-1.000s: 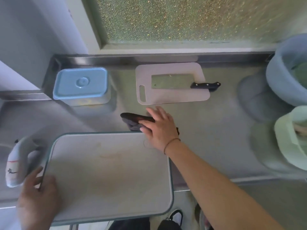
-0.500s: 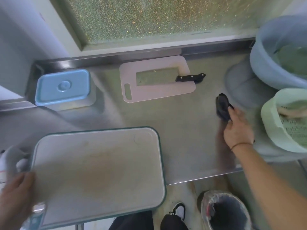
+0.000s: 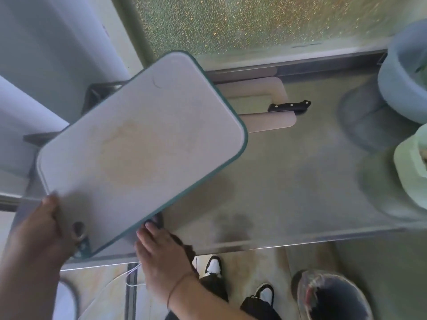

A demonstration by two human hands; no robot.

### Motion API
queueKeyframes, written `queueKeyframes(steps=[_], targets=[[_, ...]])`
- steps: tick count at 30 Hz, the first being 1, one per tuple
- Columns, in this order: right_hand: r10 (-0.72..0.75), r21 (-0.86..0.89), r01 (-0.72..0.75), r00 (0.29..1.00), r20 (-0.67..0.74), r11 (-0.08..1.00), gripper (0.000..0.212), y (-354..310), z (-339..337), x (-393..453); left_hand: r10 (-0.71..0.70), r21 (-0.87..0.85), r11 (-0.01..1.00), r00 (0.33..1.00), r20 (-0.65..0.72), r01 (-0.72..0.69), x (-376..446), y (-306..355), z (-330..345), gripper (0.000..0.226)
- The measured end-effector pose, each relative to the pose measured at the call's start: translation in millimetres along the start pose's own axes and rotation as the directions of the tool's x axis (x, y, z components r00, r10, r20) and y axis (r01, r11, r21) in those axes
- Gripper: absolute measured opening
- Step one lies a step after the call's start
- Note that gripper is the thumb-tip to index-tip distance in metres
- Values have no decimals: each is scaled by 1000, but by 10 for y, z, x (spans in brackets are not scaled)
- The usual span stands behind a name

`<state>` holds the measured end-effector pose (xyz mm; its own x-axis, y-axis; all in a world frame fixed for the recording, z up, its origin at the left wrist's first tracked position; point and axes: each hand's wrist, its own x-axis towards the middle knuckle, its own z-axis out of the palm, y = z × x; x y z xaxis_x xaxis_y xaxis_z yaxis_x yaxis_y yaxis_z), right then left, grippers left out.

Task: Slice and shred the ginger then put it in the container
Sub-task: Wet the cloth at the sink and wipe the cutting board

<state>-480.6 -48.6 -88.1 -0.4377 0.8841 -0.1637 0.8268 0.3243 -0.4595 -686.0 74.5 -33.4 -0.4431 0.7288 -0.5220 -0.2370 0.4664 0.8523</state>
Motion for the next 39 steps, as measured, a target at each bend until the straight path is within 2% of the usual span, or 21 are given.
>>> queueKeyframes(steps=[1,3,4,8,10,12,16,19,21,23,26,28,30,32,33,35,36,39], targets=[[-13,-26,14,999,33,1000,51,-87,50,-27,-13,8,1000,1000,5,13,-50,27,77,35],[-4,8,4,999,-48,1000,50,38,24,-138,5,84,996,1000,5,-5,-97,6,252,29],[-6,-35,1,991,-135,999,50,163,-11,-235,30,123,992,999,-10,-29,-103,-13,297,27],[164,-55,-189,939,-303,980,54,915,-216,-865,81,280,957,996,-21,-72,-129,-174,464,28],[237,-87,-289,895,-377,953,54,1411,-329,-1302,72,295,954,997,-29,-61,-151,-293,506,29],[362,-43,-418,829,-425,907,52,1904,-448,-1763,42,313,949,999,-9,-37,-237,-387,565,30],[657,104,-699,597,-460,708,56,2634,-838,-2430,-28,360,933,1000,6,24,-415,-538,656,32],[740,254,-737,459,-492,627,60,2767,-1099,-2483,-6,410,912,999,-32,19,-432,-637,660,32],[693,326,-659,424,-583,678,57,2683,-1283,-2272,36,451,892,998,-46,-12,-431,-722,649,30],[586,338,-517,453,-671,787,49,2492,-1443,-1861,56,475,879,997,-49,-26,-461,-772,682,29],[411,273,-312,582,-702,910,50,2105,-1458,-1045,141,562,819,990,-4,-114,-634,-713,884,28],[298,206,-215,696,-653,955,56,1836,-1347,-527,251,690,689,966,63,-224,-688,-675,1002,24],[220,108,-193,787,-577,975,51,1673,-1177,-158,300,785,549,944,135,-287,-692,-674,1102,22],[182,14,-202,847,-500,979,39,1679,-1072,-9,305,850,427,934,184,-307,-648,-714,1165,34],[180,-21,-216,861,-475,976,36,1774,-1036,-15,314,866,398,932,182,-303,-635,-730,1186,42],[255,10,-281,857,-448,960,53,2064,-1092,-197,340,862,397,923,181,-315,-664,-750,1215,50],[315,49,-330,833,-456,943,59,2256,-1143,-362,353,855,405,918,181,-325,-695,-746,1214,51],[533,90,-575,674,-511,813,42,2935,-1272,-1074,387,831,430,904,182,-352,-736,-766,1217,50]])
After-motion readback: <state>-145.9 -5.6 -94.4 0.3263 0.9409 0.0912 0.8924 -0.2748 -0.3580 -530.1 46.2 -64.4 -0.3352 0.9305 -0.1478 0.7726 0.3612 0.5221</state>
